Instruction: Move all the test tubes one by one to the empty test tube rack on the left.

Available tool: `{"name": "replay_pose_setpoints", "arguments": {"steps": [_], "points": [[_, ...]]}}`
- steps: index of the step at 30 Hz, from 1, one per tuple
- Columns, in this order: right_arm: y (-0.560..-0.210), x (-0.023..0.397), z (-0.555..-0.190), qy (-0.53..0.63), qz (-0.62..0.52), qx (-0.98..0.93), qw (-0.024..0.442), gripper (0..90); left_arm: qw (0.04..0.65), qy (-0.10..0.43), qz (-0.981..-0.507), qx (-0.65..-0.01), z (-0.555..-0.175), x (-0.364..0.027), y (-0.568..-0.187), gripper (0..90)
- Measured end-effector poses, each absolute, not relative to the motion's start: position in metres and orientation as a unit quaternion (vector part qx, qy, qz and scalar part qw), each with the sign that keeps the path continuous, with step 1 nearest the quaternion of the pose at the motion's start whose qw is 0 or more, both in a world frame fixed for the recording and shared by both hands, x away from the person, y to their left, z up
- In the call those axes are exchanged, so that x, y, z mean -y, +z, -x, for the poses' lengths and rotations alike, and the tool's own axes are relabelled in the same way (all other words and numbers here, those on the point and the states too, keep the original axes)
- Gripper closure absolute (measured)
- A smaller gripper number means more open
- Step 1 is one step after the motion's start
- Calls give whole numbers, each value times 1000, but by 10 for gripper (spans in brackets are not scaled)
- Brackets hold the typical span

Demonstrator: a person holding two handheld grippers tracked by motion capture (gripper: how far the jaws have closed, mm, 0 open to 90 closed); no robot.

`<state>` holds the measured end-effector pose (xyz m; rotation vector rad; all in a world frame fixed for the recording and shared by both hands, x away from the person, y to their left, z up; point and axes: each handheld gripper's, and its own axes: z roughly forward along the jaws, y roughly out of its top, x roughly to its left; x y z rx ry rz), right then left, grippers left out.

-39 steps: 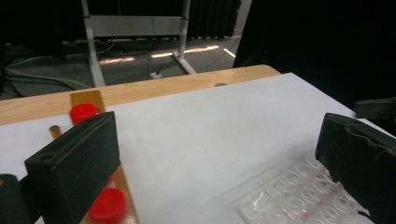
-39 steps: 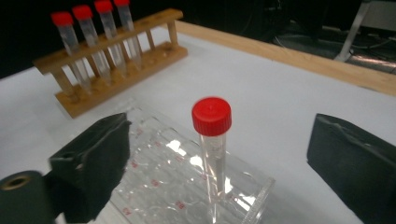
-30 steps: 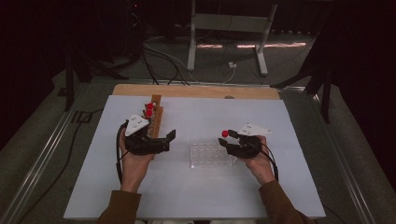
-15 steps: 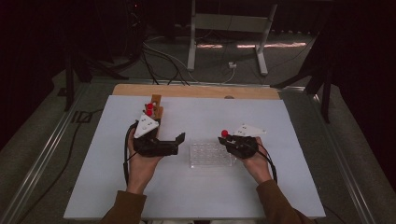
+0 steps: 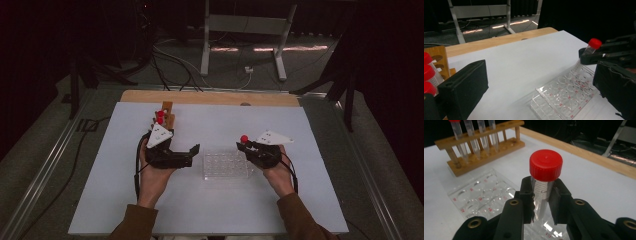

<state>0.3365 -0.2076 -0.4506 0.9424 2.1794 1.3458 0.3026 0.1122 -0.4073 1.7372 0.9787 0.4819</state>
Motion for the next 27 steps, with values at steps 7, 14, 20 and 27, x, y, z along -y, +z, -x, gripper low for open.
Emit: {"name": "replay_pose_setpoints", "arguments": {"steps": [7, 14, 20, 27], "points": [[-443, 213, -333, 498, -340, -771, 207, 745, 519, 199, -725, -406, -302, -111, -408, 8], [-438, 219, -327, 517, -348, -753, 212, 745, 520, 203, -732, -391, -299, -101, -406, 8], [-434, 222, -325, 521, -350, -750, 207, 745, 521, 199, -742, -374, -297, -89, -404, 8], [-430, 218, -322, 519, -348, -755, 199, 744, 526, 190, -750, -353, -297, -71, -398, 13]]}}
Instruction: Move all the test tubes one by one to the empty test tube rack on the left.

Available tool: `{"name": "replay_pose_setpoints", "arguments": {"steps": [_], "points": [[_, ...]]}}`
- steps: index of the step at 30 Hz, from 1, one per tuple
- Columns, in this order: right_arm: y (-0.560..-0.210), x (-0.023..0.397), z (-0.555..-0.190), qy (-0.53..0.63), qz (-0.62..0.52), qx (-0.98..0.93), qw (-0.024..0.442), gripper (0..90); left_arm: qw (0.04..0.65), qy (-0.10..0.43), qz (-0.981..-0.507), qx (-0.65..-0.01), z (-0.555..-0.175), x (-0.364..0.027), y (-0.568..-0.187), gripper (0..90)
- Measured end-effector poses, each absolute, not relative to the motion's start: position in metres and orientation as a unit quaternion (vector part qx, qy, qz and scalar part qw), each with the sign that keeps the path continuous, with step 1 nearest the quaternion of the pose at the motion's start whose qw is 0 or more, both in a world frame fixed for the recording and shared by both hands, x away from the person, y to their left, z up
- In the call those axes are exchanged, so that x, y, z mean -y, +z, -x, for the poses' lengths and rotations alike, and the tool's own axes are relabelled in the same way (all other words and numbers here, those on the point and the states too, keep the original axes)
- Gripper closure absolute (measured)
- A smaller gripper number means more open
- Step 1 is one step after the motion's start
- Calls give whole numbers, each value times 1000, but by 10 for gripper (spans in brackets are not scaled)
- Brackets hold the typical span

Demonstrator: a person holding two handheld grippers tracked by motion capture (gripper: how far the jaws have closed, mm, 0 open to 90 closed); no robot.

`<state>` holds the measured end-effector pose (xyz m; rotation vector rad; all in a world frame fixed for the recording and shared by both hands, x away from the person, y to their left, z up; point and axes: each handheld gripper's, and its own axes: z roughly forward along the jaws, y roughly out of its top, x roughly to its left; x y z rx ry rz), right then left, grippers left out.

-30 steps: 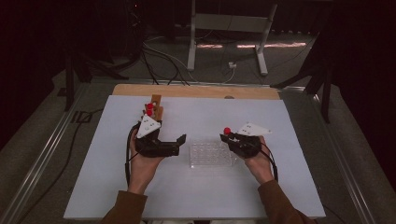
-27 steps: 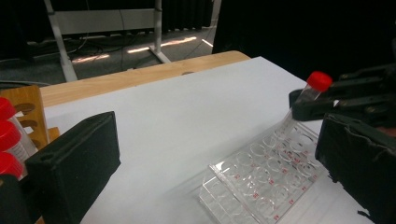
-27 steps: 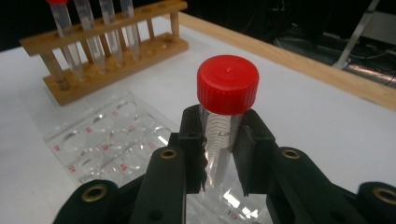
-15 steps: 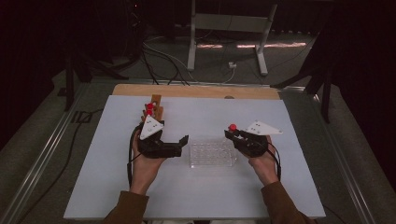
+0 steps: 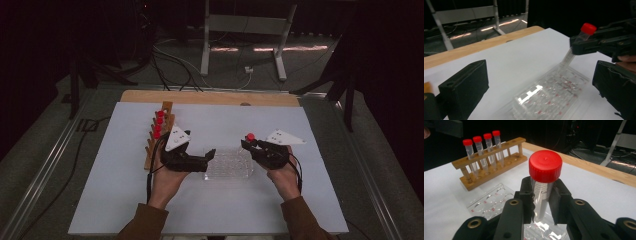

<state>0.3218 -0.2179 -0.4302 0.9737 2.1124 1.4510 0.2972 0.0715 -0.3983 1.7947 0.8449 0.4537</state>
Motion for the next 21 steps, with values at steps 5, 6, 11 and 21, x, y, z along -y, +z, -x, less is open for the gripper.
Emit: {"name": "replay_pose_setpoints", "arguments": {"steps": [5, 6, 11, 21], "points": [[-423, 216, -317, 526, -340, -756, 190, 744, 540, 175, -748, -343, -299, -61, -390, 22], [-422, 215, -316, 526, -337, -757, 190, 744, 541, 173, -749, -342, -299, -59, -389, 23], [-419, 209, -311, 525, -323, -765, 184, 744, 541, 164, -755, -333, -301, -48, -386, 42], [-415, 197, -305, 525, -304, -776, 173, 744, 535, 168, -765, -317, -303, -21, -378, 197]]}}
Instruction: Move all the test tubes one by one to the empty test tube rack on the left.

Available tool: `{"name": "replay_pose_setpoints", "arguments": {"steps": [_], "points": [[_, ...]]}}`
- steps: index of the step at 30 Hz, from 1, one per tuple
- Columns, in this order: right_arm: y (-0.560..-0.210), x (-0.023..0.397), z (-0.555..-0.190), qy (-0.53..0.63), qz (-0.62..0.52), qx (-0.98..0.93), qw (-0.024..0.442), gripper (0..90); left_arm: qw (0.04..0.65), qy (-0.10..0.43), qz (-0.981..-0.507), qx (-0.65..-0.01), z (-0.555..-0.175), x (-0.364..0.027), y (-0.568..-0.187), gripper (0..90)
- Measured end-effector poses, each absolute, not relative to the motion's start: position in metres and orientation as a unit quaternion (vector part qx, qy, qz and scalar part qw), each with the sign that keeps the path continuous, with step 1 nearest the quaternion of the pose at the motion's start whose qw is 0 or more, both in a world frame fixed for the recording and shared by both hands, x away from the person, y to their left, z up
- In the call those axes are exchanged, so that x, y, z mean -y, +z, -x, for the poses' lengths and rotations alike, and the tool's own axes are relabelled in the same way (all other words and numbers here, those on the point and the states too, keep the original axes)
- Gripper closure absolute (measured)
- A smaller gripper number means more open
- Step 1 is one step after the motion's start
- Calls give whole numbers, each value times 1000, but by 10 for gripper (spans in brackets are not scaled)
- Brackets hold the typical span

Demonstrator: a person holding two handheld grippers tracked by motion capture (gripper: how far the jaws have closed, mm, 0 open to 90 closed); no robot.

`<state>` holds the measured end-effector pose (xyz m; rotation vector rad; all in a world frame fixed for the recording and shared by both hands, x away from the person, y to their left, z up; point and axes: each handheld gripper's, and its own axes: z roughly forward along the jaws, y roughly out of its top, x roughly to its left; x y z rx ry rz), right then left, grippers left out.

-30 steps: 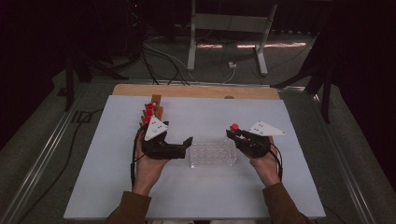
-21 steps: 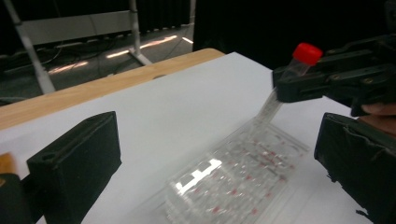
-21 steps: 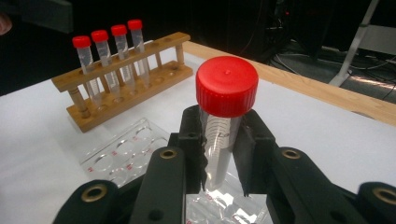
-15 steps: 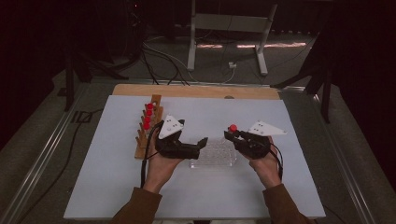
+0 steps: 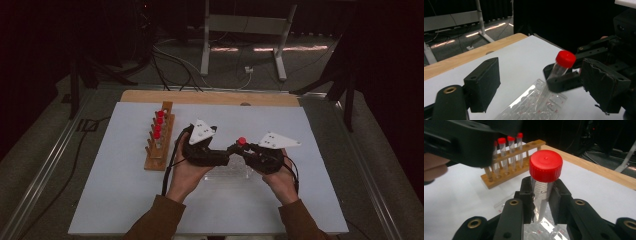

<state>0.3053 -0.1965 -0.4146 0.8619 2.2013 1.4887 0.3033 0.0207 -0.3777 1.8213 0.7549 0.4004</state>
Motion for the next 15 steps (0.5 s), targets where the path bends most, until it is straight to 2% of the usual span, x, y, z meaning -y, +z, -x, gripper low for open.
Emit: {"name": "replay_pose_setpoints", "arguments": {"steps": [3, 10, 12, 15], "points": [[-414, 193, -304, 526, -300, -777, 170, 744, 533, 163, -773, -303, -304, -12, -377, 279], [-414, 191, -303, 527, -298, -779, 163, 744, 530, 148, -787, -280, -305, -2, -379, 598], [-414, 191, -303, 527, -299, -779, 161, 744, 527, 143, -791, -277, -306, -2, -379, 649], [-415, 191, -304, 524, -300, -782, 159, 744, 523, 139, -794, -275, -307, -1, -379, 665]]}}
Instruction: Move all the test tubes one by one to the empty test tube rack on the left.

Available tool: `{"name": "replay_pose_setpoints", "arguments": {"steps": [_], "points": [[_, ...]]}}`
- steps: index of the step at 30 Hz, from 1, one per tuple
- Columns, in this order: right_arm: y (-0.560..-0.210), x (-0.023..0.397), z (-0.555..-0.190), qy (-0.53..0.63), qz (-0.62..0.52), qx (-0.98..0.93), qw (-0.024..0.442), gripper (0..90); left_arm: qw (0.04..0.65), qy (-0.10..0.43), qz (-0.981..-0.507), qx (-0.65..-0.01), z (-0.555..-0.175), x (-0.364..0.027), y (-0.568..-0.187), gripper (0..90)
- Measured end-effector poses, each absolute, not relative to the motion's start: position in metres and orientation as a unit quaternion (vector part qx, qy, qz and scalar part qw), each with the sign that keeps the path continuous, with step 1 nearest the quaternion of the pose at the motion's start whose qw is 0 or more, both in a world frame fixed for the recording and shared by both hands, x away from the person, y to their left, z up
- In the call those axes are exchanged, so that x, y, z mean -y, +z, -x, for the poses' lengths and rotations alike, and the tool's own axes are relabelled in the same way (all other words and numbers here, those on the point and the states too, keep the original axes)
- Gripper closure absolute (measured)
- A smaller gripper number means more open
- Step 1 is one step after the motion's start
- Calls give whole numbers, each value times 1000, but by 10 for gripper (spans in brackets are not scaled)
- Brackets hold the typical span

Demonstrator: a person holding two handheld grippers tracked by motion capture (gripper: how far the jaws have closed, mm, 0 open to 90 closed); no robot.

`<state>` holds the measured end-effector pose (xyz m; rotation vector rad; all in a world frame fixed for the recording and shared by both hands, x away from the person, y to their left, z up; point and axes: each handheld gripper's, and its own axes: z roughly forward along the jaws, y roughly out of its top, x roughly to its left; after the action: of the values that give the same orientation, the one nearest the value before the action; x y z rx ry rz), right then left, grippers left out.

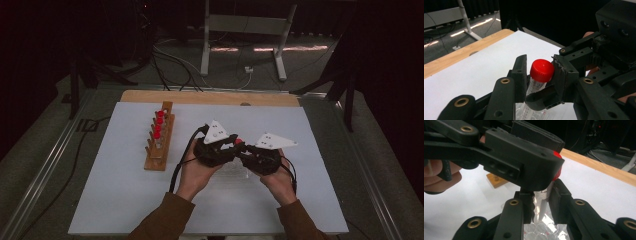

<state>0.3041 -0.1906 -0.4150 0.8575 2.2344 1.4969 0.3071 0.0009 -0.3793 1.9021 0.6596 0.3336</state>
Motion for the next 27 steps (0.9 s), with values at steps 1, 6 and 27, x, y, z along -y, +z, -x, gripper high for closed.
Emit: {"name": "replay_pose_setpoints", "arguments": {"steps": [1, 6, 27], "points": [[-415, 190, -304, 523, -300, -782, 158, 743, 524, 136, -794, -276, -307, -1, -380, 674], [-415, 191, -304, 524, -300, -782, 155, 742, 524, 140, -793, -275, -307, -1, -379, 707], [-414, 203, -307, 524, -328, -769, 165, 67, 539, 148, -767, -315, -321, -30, -373, 709]]}}
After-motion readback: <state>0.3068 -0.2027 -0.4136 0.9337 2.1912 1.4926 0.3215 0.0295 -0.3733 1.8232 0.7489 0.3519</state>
